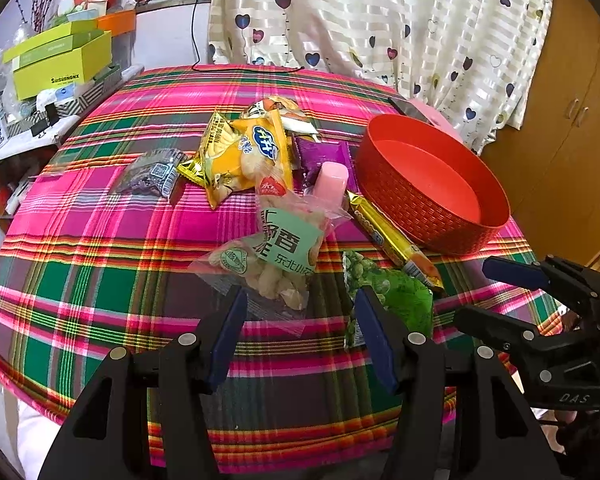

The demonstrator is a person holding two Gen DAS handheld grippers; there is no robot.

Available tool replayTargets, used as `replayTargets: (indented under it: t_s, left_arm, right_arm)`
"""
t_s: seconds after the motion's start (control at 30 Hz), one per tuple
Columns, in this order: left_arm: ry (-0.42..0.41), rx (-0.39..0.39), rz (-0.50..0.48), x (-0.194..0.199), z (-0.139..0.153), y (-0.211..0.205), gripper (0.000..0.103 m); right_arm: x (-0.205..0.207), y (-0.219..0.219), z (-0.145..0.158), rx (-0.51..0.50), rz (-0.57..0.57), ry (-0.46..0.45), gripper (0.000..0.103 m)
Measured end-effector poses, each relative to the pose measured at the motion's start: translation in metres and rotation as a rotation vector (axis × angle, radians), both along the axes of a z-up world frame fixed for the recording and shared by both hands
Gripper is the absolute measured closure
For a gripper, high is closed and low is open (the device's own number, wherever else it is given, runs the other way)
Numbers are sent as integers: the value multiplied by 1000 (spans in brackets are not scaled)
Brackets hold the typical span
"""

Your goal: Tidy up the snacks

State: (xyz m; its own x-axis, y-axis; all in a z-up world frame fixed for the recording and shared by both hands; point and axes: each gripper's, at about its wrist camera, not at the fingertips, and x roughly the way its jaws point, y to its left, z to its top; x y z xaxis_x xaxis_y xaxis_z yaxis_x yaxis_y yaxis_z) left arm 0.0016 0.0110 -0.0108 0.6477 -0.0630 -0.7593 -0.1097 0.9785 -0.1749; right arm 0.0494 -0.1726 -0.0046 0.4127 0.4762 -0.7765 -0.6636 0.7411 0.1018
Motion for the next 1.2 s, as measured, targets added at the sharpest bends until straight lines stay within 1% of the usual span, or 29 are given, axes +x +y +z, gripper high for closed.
replayTargets:
  t_s: [0.23,0.37,0.47,0.83,1.1,1.2]
  left_arm:
    - [-4,-3,-9,-1,1,-3,45]
    - [-24,-22,-17,-4,5,-4,45]
    - [-30,-6,-7,-5,7,-4,45]
    - [-7,-11,5,-3,4,-2,45]
    - [0,-21,17,-1,4,2,45]
    - [-7,-12,18,-2,5,1,45]
  right_arm:
    - [0,1,0,1,1,1,37]
    - [1,0,1,1,1,-1,37]
    - [1,1,1,2,0,0,37]
    - [-1,-2,0,8,0,0,37]
    - [0,-1,1,7,-1,-1,37]
    - [-1,-1,1,9,-2,-2,37]
